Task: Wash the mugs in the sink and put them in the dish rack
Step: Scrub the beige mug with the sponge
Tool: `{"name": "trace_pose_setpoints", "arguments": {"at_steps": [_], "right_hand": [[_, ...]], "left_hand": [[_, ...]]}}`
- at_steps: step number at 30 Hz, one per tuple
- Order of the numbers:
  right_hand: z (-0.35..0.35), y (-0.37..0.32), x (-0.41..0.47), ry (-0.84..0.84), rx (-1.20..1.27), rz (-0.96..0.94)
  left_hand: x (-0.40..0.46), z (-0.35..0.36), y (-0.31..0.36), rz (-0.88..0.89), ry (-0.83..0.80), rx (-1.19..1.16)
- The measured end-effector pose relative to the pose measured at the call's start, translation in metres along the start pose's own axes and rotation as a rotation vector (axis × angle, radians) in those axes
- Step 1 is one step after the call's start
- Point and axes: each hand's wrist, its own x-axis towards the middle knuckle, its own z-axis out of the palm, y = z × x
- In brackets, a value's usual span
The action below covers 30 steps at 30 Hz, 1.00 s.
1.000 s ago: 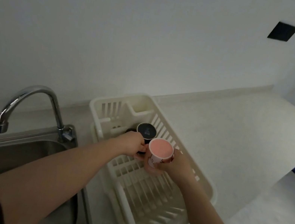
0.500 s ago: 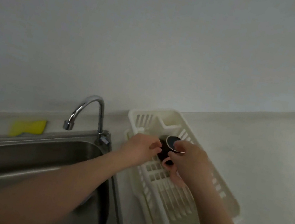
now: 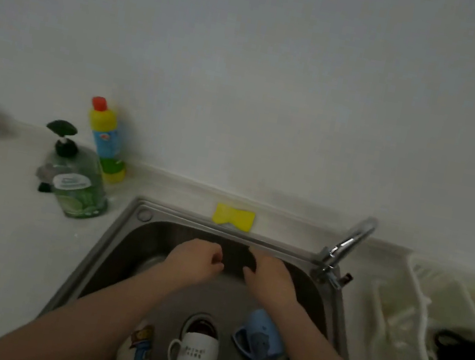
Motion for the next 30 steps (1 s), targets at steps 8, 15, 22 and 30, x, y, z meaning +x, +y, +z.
{"name": "trace_pose_setpoints", "arguments": {"at_steps": [8, 15, 22, 30], "right_hand": [[0.065, -0.032, 0.132, -0.01, -0.311, -0.117], [0.064, -0.026, 0.154, 0.152, -0.468, -0.16], [0.036, -0.148, 0.11, 0.216, 0.564, 0.103], [0.019, -0.291, 0.111, -0.187, 1.428, 0.166]], "left_hand": [[0.016, 0.013, -0.082, -0.118, -0.034, 0.045], [0.006, 0.005, -0.113, -0.143, -0.017, 0.006], [-0.037, -0.075, -0.136, -0.082, 0.441, -0.079], [-0.06, -0.184, -0.183, -0.23, 0.656, 0.108]]}}
